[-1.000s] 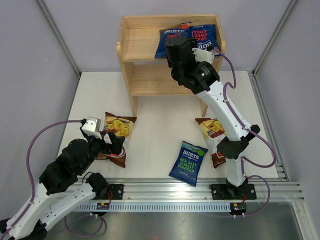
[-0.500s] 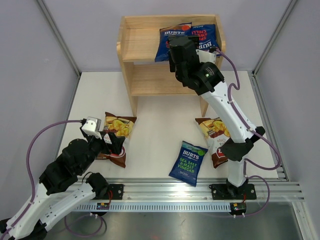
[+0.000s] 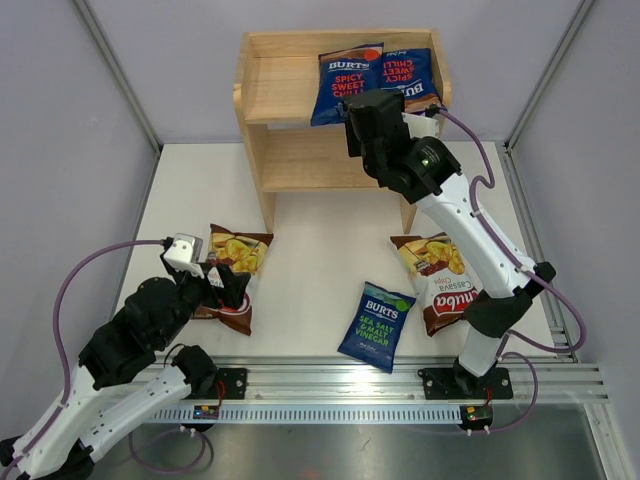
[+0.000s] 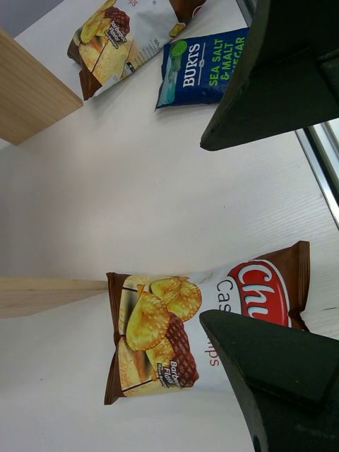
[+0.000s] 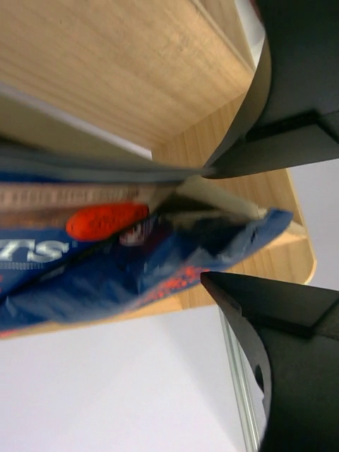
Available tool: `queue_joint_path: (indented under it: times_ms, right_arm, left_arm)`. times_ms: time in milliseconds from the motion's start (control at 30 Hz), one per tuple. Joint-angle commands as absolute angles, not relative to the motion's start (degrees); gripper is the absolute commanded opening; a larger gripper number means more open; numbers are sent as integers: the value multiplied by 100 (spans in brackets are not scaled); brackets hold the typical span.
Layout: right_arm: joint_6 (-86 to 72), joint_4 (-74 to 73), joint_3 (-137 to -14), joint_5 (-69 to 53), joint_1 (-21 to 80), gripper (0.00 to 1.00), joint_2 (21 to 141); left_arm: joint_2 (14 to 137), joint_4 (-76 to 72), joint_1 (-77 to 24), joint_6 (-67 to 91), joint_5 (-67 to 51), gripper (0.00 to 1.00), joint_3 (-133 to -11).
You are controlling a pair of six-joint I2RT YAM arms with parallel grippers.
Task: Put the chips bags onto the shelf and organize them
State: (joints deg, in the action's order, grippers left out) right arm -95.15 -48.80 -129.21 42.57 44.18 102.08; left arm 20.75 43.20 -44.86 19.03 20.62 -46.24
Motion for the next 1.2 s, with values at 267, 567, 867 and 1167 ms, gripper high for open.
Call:
queue_joint_path:
  times_ms: [267,567,867,1167]
  right_arm:
    - [-9343,-4157,-12040,4192,4377,42,9624]
    - [-9185,-4228,-12638,4114,4272,44,10046]
    - [-9027,-4281,-13034,3771,4078,47,10336]
    - [-9044,-4025,-12674,3506,4069,53,10117]
  left_arm:
    - [2100,4078,-4500,1854,1995,99,-4597]
    - [1978,4069,-4500,1854,2004,99,-4597]
    - [1925,4069,-4517,1837,1986,99,-4597]
    - [1960,4069,-4535,1846,1995,99,-4588]
